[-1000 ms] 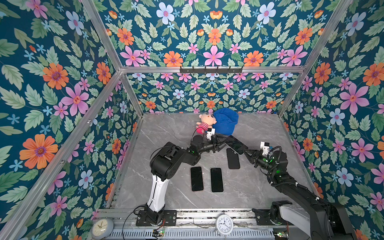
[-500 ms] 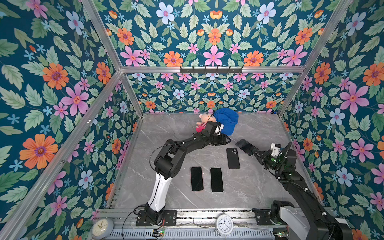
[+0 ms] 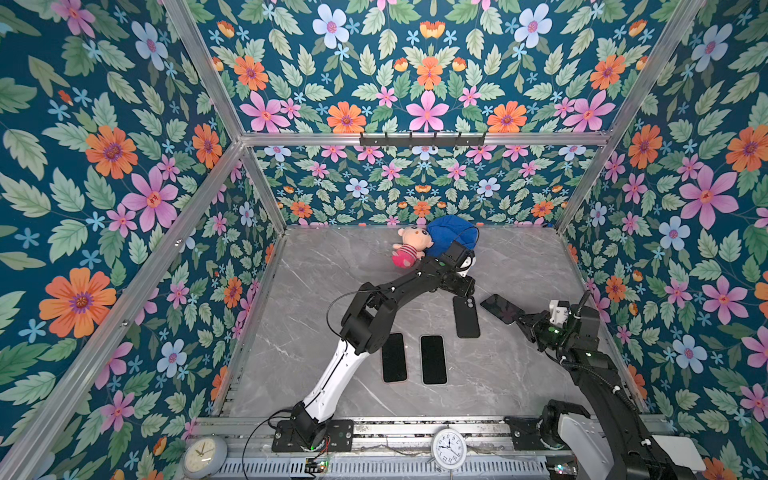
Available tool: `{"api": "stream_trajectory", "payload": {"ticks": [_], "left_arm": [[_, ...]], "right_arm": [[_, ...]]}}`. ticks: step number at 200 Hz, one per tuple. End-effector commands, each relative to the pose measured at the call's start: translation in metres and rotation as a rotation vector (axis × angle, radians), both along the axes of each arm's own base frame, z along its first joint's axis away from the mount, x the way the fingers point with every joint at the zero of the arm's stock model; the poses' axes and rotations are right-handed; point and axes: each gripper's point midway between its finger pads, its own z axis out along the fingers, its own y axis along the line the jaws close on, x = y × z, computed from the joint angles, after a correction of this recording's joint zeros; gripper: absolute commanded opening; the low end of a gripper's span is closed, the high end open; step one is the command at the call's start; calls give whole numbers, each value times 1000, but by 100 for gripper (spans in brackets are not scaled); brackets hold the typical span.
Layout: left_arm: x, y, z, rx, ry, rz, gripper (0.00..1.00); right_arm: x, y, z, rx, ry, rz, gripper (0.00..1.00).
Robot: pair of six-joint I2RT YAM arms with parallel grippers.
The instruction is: Put the phone into the phone case
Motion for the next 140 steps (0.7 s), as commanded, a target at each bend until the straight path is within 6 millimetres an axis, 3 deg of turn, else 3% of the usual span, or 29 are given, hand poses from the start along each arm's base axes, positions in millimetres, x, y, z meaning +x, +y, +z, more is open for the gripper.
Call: {"api": "stream_trajectory", "payload": {"ticks": [1, 41, 81, 140], "left_arm": [[4, 6, -6, 75, -38, -19, 56], [14, 0, -5, 94, -82, -10, 57], [10, 0, -17, 147, -105, -31, 58], [10, 16, -30, 221, -127, -17, 42]], "right_arm": [[4, 2, 10, 2, -50, 23, 0], [0, -3, 9, 4, -50, 6, 0], [-1, -2, 6, 14, -42, 12, 0], [0, 0, 4, 28, -39, 17, 0]]}}
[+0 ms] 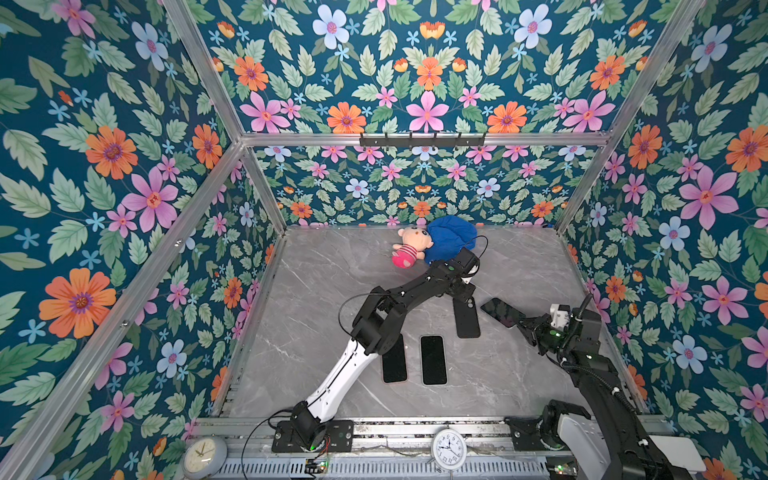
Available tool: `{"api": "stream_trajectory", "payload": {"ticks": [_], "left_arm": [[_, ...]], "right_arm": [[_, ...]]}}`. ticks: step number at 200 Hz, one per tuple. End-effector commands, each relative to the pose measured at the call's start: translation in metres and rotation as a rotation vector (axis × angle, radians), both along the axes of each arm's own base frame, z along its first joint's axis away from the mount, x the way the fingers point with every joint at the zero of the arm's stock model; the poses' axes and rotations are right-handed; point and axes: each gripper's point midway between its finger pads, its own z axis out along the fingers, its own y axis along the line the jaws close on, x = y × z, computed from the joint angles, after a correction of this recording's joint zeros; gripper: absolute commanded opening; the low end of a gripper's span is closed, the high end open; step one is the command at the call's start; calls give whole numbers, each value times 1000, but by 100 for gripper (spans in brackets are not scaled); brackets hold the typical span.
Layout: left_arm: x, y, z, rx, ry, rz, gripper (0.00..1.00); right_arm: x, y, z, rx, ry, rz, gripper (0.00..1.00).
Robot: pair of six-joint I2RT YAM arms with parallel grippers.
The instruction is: Put the phone into the phone case
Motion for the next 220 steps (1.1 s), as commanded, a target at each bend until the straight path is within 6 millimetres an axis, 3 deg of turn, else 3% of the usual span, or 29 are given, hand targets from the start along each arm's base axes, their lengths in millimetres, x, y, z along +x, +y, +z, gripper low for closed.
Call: {"api": "stream_trajectory", "payload": {"ticks": [1, 87, 144, 174, 220], "left_arm": [[3, 8, 0, 42, -28, 6, 42], [-7, 42, 0, 100, -23, 62, 17], [-20, 67, 0, 99, -2, 107, 16], [-28, 85, -8, 125, 9, 123, 16], [-28, 108, -8, 136, 3, 142, 17]], "right_arm": [[5, 2, 11, 1, -58, 18, 0], [9, 10, 20, 24, -74, 79, 0], [20, 51, 31, 38, -106, 295, 0], [25, 62, 35, 34, -142, 395, 0], [25, 83, 23, 28, -97, 515, 0]]}}
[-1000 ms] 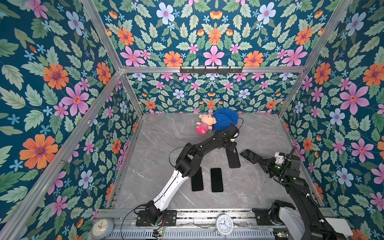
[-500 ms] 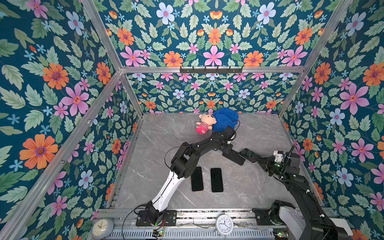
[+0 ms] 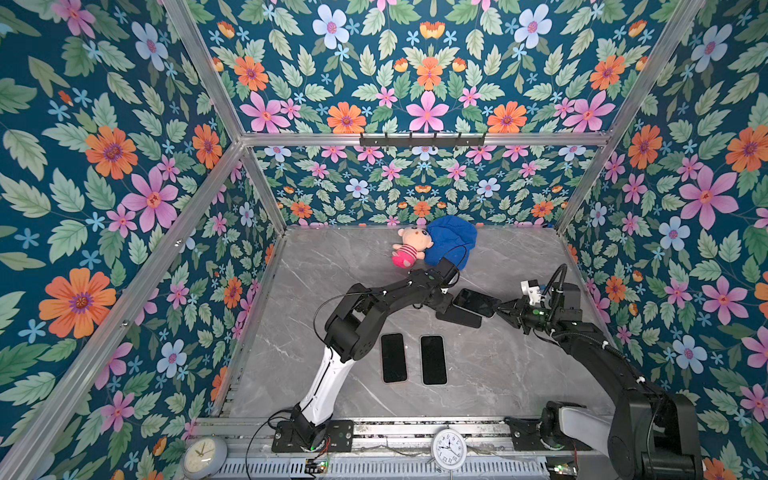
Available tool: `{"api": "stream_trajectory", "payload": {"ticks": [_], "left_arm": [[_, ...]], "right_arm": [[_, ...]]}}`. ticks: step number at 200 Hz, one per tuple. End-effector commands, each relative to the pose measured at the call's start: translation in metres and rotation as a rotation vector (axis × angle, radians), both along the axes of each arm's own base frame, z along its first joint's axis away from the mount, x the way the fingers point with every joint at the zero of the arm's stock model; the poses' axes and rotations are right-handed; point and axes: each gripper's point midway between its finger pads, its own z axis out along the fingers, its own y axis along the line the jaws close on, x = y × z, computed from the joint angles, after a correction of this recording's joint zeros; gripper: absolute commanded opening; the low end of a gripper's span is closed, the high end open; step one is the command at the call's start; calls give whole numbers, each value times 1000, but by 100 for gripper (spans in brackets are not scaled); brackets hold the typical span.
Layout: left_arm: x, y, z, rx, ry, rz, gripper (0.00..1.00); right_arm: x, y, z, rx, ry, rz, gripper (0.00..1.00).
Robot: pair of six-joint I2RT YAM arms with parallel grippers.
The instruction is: Put the phone into the phone case
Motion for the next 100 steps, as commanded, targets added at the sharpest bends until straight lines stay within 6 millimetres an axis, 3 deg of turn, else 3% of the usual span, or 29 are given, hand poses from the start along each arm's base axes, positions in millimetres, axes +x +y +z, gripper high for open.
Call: {"api": "stream_trajectory", "payload": {"ticks": [1, 55, 82, 100], "left_arm": [[0, 14, -1, 27, 0, 15, 17], [4, 34, 7, -14, 21, 48, 22], [5, 36, 19, -134, 63, 74, 34], [8, 34, 29, -260, 114, 93, 37]], "right_arm": [[-4, 17, 1, -1, -33, 105, 0], [8, 31, -19, 17, 21, 173, 0], [17, 36, -26, 32, 35, 204, 0], [22, 39, -26, 32, 28, 240, 0]]}}
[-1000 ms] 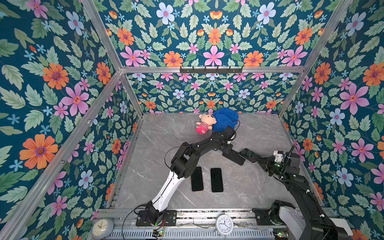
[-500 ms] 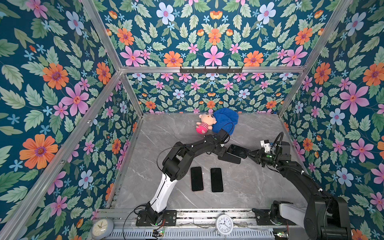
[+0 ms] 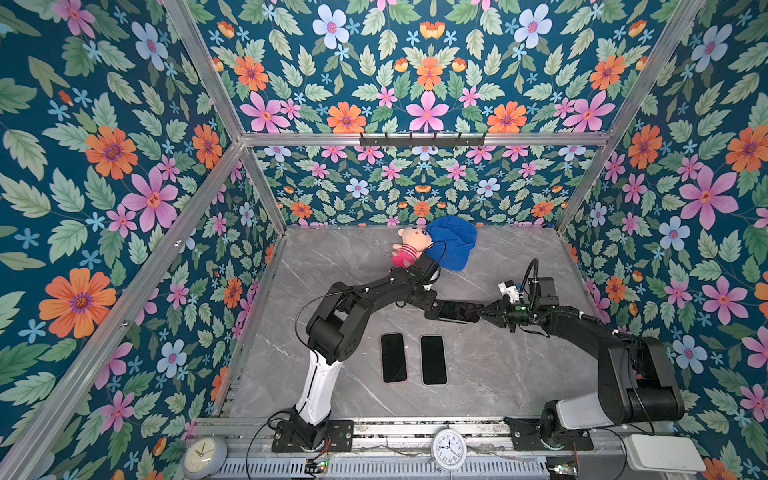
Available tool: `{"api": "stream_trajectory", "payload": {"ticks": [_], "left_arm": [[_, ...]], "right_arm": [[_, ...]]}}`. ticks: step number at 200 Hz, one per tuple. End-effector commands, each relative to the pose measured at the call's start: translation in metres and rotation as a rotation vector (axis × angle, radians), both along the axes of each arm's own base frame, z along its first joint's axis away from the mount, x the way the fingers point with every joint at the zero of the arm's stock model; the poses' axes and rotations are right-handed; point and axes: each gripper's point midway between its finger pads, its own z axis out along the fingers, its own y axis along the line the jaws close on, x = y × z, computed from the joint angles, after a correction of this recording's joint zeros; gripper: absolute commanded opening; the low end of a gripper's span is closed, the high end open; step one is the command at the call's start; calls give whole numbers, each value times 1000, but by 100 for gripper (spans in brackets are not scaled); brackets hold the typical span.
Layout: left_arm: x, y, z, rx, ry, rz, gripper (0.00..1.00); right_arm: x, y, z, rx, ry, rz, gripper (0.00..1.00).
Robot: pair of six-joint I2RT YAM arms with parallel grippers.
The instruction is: Put the phone into the phone case
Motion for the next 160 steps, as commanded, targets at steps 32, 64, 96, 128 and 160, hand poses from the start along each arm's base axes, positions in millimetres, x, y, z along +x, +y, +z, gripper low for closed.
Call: {"api": "stream_trajectory", "payload": {"ticks": [32, 64, 96, 128, 160], "left_arm": [[3, -13, 27, -347, 133, 37, 44], [-3, -17, 25, -432, 202, 49, 48], [-7, -18, 19, -459, 238, 60, 48], [-11, -15, 9, -460, 269, 78, 48], [-15, -18, 0, -480, 298, 77, 48]], "right_arm": [[16, 12, 13, 35, -79, 115, 0], [20, 12, 4, 22, -49, 133, 0], [22, 11, -16, 4, 5, 132, 0], [23, 11, -31, -4, 47, 140, 0], [19, 13, -33, -1, 62, 153, 0]]}}
